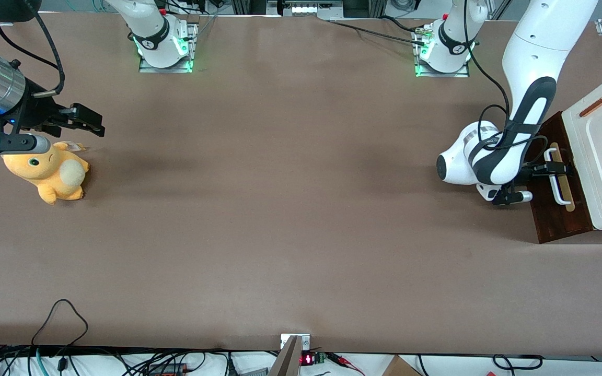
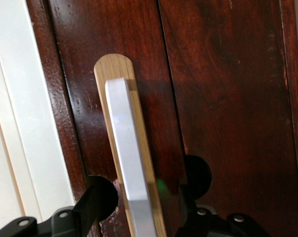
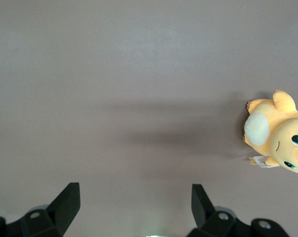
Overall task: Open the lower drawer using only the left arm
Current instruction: 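Close the left gripper around the lower drawer's white bar handle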
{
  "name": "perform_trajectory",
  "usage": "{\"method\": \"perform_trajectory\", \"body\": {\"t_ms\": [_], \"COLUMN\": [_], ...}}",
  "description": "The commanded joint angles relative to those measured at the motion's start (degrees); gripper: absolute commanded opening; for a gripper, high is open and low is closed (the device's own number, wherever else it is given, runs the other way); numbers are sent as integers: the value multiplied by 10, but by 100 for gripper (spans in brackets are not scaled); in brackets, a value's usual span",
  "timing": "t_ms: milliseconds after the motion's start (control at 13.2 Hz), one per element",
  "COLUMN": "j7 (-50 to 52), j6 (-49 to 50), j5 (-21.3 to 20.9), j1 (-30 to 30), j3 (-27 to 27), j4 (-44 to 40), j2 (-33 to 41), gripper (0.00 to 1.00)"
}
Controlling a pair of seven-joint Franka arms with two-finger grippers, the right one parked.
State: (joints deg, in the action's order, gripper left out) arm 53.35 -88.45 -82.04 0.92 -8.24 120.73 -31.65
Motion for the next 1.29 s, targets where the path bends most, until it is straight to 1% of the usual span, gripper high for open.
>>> {"method": "perform_trajectory", "body": {"t_ms": [0,227,303,379,530,606,682,833,909,985,1061,1136,1212], "j7": [7,7,7,7,7,7,7,7,7,7,8,8,8], "j6": [5,5,4,3,-1,-1,-1,-1,-1,-1,-1,-1,-1], "j5": [-13,-13,-13,-13,-13,-12,-12,-10,-10,-9,-9,-9,-8], "j1": [0,0,0,-1,-1,-2,-2,-5,-6,-7,-7,-7,-7], "j3": [0,0,0,0,0,0,-1,-1,-1,-1,-1,-1,-1], "j4": [-3,-5,-6,-7,-8,-8,-8,-8,-8,-8,-8,-8,-8], "j2": [-5,-8,-9,-9,-9,-9,-9,-9,-9,-9,-8,-8,-8], "gripper": [58,43,40,38,37,39,47,46,41,33,23,17,14]}}
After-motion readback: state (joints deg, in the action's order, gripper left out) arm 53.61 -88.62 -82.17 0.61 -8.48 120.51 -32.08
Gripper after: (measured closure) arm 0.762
